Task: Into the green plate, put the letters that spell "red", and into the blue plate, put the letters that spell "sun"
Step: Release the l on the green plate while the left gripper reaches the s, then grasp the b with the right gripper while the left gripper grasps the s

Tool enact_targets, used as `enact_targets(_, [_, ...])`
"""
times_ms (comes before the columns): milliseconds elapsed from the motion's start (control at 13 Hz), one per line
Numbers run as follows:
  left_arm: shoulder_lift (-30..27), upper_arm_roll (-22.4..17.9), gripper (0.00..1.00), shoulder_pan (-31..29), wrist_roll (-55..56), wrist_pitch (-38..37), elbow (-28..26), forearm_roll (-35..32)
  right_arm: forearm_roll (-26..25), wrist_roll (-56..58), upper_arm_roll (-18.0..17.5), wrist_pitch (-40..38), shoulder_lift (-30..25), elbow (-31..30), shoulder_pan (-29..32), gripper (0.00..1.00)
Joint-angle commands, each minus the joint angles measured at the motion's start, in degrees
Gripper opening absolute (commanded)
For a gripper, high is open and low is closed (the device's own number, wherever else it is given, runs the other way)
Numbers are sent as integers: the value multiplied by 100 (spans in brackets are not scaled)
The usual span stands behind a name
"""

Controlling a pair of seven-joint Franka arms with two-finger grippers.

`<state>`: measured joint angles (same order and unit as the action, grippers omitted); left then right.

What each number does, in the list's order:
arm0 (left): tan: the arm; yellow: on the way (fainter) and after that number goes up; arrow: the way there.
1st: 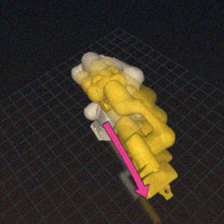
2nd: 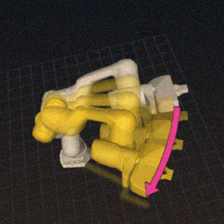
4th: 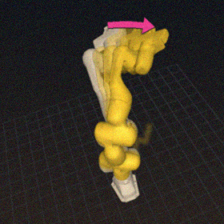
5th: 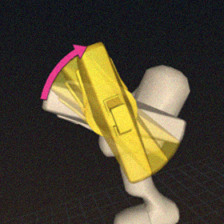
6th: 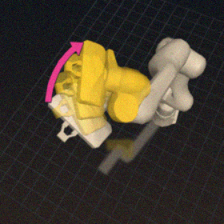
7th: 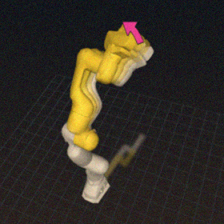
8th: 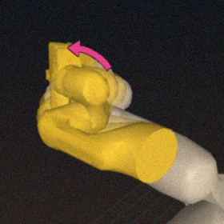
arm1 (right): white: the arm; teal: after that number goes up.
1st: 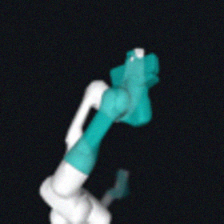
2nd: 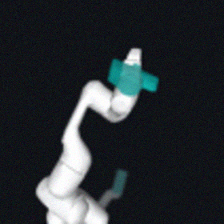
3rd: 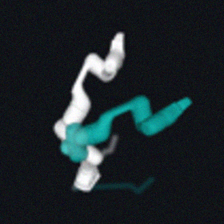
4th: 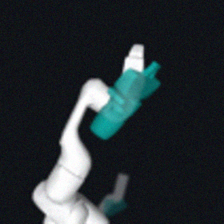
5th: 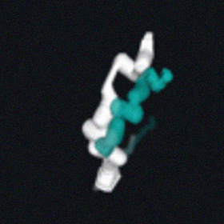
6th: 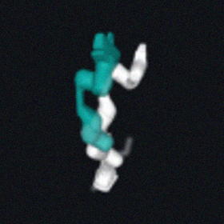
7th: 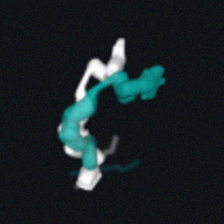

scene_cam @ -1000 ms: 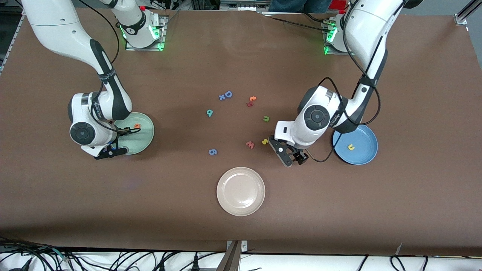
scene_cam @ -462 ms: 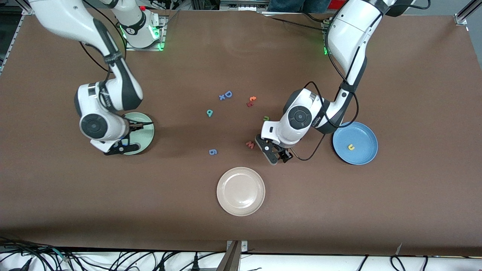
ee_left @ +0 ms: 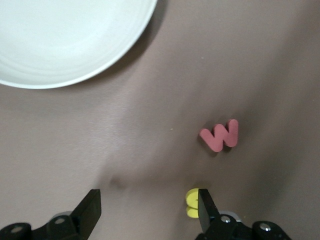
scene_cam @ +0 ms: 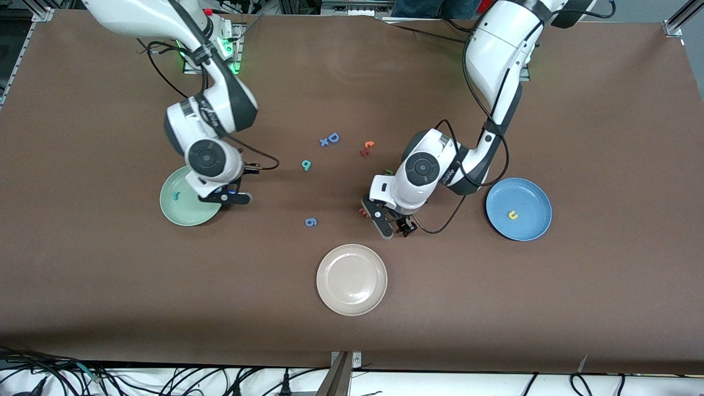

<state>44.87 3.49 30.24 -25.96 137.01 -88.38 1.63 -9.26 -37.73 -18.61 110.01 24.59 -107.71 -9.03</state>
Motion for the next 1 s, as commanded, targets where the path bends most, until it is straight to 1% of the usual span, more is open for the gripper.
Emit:
enact_targets(0, [110,-138,87,184,30,-25,111,92,29,-1266,-458,309,98,-75,33,62])
enact_targets(77, [110,-208,87,245,30,-26,41,92,20,-1838,-555,450,211,-75,-37,62])
enact_targets(308, [180,-366,89,412,38,-26,-21,84,20,-2965,-582,915,414,-136,-248,62])
enact_targets(462, [250,-410,91,448,47,-26,-82,92,20,-3730,-661,1564,572,-311,-415,62])
enact_targets(538, [250,-411,91,456,39,-26,-91,84,20,-3933,-662,1828,608,-408,-494,62])
enact_targets(692, [250,-411,90,483,47,-26,-91,84,20,-3997,-662,2067,634,-531,-512,62])
enact_targets(769, [250,-411,86,483,39,-26,-91,84,20,-4058,-662,2199,643,-601,-521,62])
enact_targets(846, [242,-411,74,492,38,-26,-91,84,20,-4206,-662,2426,643,-698,-521,62])
enact_targets(923, [250,-411,60,492,38,-26,-91,84,12,-4251,-662,2550,643,-768,-538,62])
